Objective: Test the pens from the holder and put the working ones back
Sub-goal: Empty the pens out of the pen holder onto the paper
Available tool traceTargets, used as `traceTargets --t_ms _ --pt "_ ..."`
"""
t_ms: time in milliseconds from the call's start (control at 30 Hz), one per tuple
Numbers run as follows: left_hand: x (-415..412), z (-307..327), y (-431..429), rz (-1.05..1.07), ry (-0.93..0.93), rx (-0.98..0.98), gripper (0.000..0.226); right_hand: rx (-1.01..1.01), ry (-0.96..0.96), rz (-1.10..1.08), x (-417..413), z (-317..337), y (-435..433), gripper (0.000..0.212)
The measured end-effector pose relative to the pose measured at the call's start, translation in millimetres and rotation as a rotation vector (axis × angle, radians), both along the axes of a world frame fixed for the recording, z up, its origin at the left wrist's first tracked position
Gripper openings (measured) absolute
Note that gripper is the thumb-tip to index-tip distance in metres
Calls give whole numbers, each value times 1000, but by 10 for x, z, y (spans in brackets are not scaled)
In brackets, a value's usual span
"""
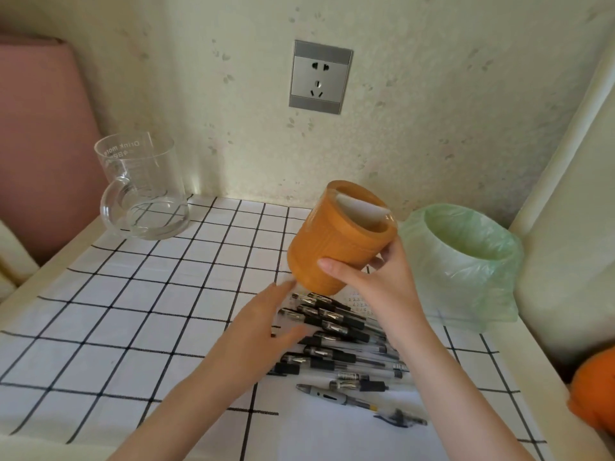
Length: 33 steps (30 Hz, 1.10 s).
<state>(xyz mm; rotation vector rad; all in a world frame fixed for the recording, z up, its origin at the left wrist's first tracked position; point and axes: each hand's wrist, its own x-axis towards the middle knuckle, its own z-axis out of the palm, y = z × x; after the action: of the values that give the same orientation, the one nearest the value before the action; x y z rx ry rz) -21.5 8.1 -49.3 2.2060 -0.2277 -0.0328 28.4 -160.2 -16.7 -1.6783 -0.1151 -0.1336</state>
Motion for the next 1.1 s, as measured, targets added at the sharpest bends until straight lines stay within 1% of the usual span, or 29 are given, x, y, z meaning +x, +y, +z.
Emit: traceTargets --t_ms 67,167,233,367,467,533,600,633,700,767,900,933,1033,1100 --pt "-8 -80 -9 -52 -13 146 67 -29 -12 -50 116 -70 9 100" --pt "1 -158 -17 -128 -18 252 69 -114 -22 -152 228 -187 25 102" --pt "25 -190 -9 -151 -44 321 68 -208 -22 -254 260 -269 54 102" --pt "41 -206 -13 -148 -72 368 66 -415 -30 -432 287 -370 147 108" --pt "36 -222 -29 -150 -109 383 62 -531 -53 -440 292 -415 181 114" --pt "33 -227 -37 -158 -116 390 61 -485 5 -318 308 -466 160 123" --pt "28 -226 -39 -161 -112 397 61 -353 90 -167 341 -488 103 134" --pt "30 -229 -34 -163 -108 398 61 -303 127 -128 365 -481 60 138" --pt "33 -239 -26 -165 -95 395 60 -255 143 -102 418 -443 -40 141" --pt "39 -246 -24 -167 -84 405 60 -257 115 -100 452 -408 -115 140" --pt "49 -250 -13 -173 -69 409 62 -391 29 -214 409 -445 -62 138" --pt "49 -253 -9 -173 -69 403 62 -396 24 -212 405 -458 -42 138" --pt "39 -246 5 -178 -58 411 64 -296 94 -89 443 -428 -74 143" --pt "31 -235 16 -189 -38 413 66 -253 116 -26 458 -390 -134 139"
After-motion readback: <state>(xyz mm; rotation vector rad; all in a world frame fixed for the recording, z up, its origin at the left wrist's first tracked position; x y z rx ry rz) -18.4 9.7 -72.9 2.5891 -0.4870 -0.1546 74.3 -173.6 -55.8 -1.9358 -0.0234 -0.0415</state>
